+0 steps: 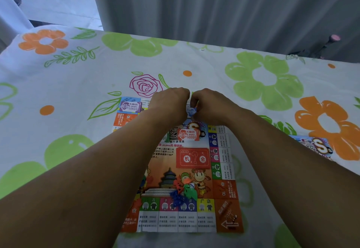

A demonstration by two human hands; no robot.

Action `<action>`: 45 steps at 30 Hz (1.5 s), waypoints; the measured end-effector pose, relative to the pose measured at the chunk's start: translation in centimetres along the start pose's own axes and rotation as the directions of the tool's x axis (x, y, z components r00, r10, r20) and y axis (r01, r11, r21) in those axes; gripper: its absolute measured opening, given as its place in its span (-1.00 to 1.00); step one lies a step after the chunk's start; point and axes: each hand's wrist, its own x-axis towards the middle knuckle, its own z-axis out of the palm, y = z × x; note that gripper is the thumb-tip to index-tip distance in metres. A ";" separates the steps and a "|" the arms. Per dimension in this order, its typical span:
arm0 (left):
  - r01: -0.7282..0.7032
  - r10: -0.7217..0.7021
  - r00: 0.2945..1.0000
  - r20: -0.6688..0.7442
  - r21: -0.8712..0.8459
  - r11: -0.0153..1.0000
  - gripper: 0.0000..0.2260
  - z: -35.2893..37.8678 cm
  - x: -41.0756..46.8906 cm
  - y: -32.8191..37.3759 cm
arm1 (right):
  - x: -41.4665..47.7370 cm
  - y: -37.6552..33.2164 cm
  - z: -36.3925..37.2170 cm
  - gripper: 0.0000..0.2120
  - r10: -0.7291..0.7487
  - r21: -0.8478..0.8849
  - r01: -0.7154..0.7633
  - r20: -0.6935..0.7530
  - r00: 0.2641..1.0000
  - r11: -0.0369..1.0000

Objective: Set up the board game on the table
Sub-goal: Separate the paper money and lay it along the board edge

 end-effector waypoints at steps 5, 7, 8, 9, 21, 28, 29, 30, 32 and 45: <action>0.010 -0.009 1.000 0.010 -0.045 0.999 -0.59 0.1 0.1 0.0 | 0.1 0.0 0.1 -0.71 0.011 0.001 -0.011 0.001 1.000 1.000; 0.012 -0.011 1.000 0.010 -0.034 0.999 -0.59 0.1 0.0 0.0 | 0.1 -0.1 0.1 -0.71 0.014 -0.001 -0.014 -0.004 1.000 1.000; 0.013 -0.013 1.000 0.007 -0.023 1.000 -0.59 0.0 0.0 0.0 | 0.1 -0.1 0.1 -0.70 0.015 -0.001 -0.015 -0.007 1.000 1.000; 0.014 -0.014 1.000 0.004 -0.014 1.000 -0.59 0.0 0.0 0.0 | 0.1 -0.1 0.1 -0.68 0.017 -0.003 -0.017 -0.010 1.000 1.000; 0.004 -0.005 1.000 -0.016 -0.045 0.999 -0.61 0.0 0.0 0.0 | 0.2 -0.1 0.2 -0.70 0.004 -0.012 -0.004 -0.018 1.000 1.000; 0.014 -0.014 1.000 -0.015 -0.029 0.999 -0.60 0.0 -0.2 0.1 | 0.2 0.0 0.4 -0.71 0.007 -0.006 -0.007 -0.026 1.000 1.000; 0.015 -0.016 1.000 -0.017 -0.028 0.999 -0.60 0.0 -0.2 0.1 | 0.2 -0.1 0.4 -0.71 0.010 -0.004 -0.010 -0.025 1.000 1.000; 0.018 -0.018 1.000 -0.017 -0.030 0.999 -0.60 0.0 -0.2 0.1 | 0.2 -0.1 0.4 -0.71 0.013 -0.003 -0.013 -0.025 1.000 1.000; 0.022 -0.022 1.000 -0.017 -0.037 0.999 -0.60 -0.1 -0.2 0.0 | 0.2 -0.1 0.3 -0.71 0.014 -0.006 -0.015 -0.023 1.000 1.000; 0.136 -0.188 0.975 -0.117 -0.351 0.926 -0.52 -3.5 -0.9 -1.3 | 0.0 0.6 -1.8 -0.82 0.037 0.151 -0.017 -0.131 0.991 0.988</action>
